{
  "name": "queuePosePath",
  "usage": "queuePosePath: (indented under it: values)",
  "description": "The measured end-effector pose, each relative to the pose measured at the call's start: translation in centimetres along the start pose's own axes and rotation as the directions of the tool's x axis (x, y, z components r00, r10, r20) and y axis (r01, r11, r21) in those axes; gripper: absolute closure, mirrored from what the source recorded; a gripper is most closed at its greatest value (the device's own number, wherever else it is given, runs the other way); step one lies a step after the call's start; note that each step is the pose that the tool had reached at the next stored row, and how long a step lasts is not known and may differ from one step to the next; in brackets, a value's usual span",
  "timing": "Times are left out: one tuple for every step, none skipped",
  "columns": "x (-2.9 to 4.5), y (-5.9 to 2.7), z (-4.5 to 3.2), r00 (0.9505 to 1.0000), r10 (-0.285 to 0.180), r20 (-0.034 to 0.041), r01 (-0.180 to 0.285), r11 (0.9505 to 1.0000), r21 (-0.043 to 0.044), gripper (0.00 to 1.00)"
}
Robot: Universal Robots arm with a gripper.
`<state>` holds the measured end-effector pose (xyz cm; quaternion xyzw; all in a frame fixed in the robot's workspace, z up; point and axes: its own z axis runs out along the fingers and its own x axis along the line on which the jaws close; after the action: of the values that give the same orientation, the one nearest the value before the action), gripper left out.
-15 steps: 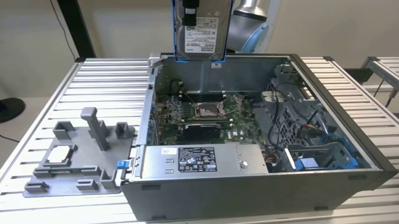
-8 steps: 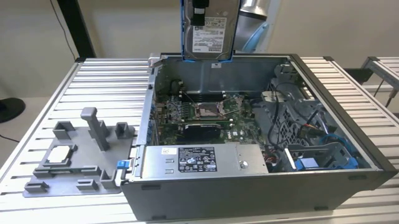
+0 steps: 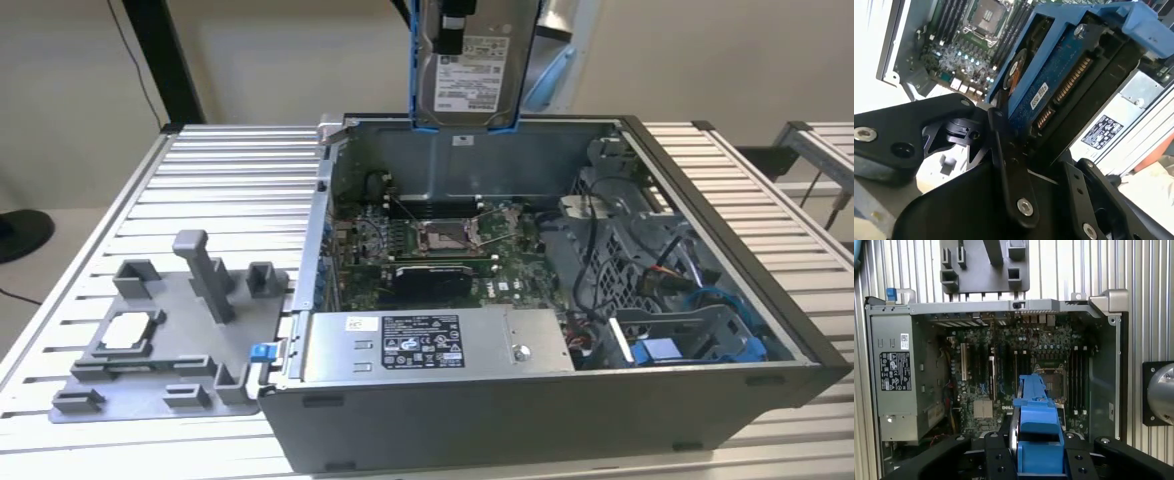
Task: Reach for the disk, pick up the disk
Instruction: 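Pick up the disk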
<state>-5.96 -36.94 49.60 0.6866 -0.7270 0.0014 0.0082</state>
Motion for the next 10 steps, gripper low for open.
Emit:
queuePosePath:
  values:
    - [-0.01,-0.19,-0.01,1.0000,0.000,0.0000,0.000,1.0000,-0.0001,1.00]
    - [-0.02,-0.41,-0.02,1.0000,0.000,0.0000,0.000,1.0000,0.0000,1.00]
    - [-0.03,-0.61,-0.02,1.0000,0.000,0.0000,0.000,1.0000,-0.0001,1.00]
    - [-0.05,-0.84,-0.02,1.0000,0.000,0.0001,0.000,1.0000,-0.0001,1.00]
    - [-0.06,-1.06,-0.02,1.0000,0.000,0.0001,0.000,1.0000,-0.0001,1.00]
    - [-0.07,-1.28,-0.03,1.0000,0.000,0.0000,0.000,1.0000,-0.0002,1.00]
    - [-0.09,-1.51,-0.03,1.0000,0.000,0.0000,0.000,1.0000,-0.0003,1.00]
    - [-0.10,-1.74,-0.04,1.0000,0.000,0.0000,0.000,1.0000,-0.0003,1.00]
    - [-0.11,-1.97,-0.04,1.0000,0.000,0.0000,0.000,1.0000,-0.0003,1.00]
    - [-0.13,-2.21,-0.04,1.0000,0.000,0.0000,0.000,1.0000,-0.0004,1.00]
